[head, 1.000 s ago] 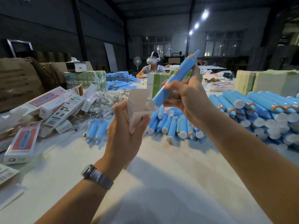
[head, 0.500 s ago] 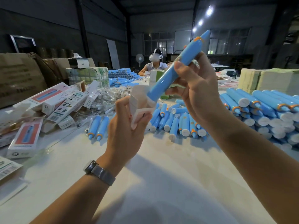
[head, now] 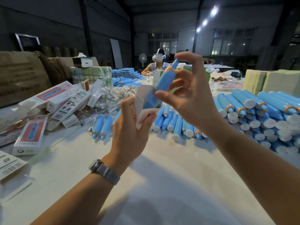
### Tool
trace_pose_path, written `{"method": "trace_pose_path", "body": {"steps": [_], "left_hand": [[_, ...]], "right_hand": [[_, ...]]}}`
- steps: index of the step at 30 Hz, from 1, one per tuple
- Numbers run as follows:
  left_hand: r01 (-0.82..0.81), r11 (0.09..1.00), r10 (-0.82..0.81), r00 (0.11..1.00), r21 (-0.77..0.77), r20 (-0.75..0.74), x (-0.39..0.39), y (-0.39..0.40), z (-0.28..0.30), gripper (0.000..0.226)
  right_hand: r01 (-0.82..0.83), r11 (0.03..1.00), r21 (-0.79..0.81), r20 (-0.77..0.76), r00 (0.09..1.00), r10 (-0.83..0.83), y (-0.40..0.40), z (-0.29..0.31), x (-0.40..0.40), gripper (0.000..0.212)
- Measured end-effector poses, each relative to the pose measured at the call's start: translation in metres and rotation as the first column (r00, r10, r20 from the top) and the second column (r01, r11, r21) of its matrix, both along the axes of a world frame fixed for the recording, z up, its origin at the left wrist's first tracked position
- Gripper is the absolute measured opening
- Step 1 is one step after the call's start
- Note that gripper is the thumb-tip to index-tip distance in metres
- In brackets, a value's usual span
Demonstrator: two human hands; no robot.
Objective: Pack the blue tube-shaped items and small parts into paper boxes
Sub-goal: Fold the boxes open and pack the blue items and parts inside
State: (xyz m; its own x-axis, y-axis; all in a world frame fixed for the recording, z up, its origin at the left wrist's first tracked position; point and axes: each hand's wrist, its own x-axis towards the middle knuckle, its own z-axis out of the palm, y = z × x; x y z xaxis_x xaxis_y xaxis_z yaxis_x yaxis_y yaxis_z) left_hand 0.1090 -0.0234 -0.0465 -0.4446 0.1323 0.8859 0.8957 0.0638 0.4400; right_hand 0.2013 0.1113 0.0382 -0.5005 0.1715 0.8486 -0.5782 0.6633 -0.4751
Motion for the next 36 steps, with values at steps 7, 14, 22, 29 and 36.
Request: {"method": "trace_pose_path", "body": {"steps": [7, 14, 22, 29, 36], "left_hand": [[0.018, 0.999, -0.019, 0.999, 0.028, 0.037, -0.003, -0.005, 0.001, 0.041], [-0.103, 0.991, 0.099, 0.994, 0.089, 0.054, -0.021, -0.016, 0.004, 0.038], [-0.301, 0.904, 0.214, 0.933, 0.304, 0.287, -0.060, -0.044, 0.010, 0.044], [-0.302, 0.888, 0.216, 0.939, 0.346, 0.266, -0.073, -0.047, 0.008, 0.042], [-0.289, 0.898, 0.173, 0.925, 0.331, 0.339, -0.079, -0.046, 0.010, 0.042]], "right_hand": [[0.125, 0.920, 0.371, 0.087, 0.982, -0.169, -0.009, -0.031, -0.013, 0.018], [0.049, 0.973, 0.226, 0.120, 0.990, -0.077, -0.022, -0.027, -0.033, 0.014], [0.131, 0.963, 0.237, 0.487, 0.842, -0.234, -0.033, -0.043, -0.177, 0.023], [0.147, 0.766, 0.625, 0.573, 0.581, -0.578, -0.034, -0.064, -0.285, 0.042], [0.133, 0.718, 0.684, 0.560, 0.535, -0.633, -0.035, -0.074, -0.337, 0.035]]}}
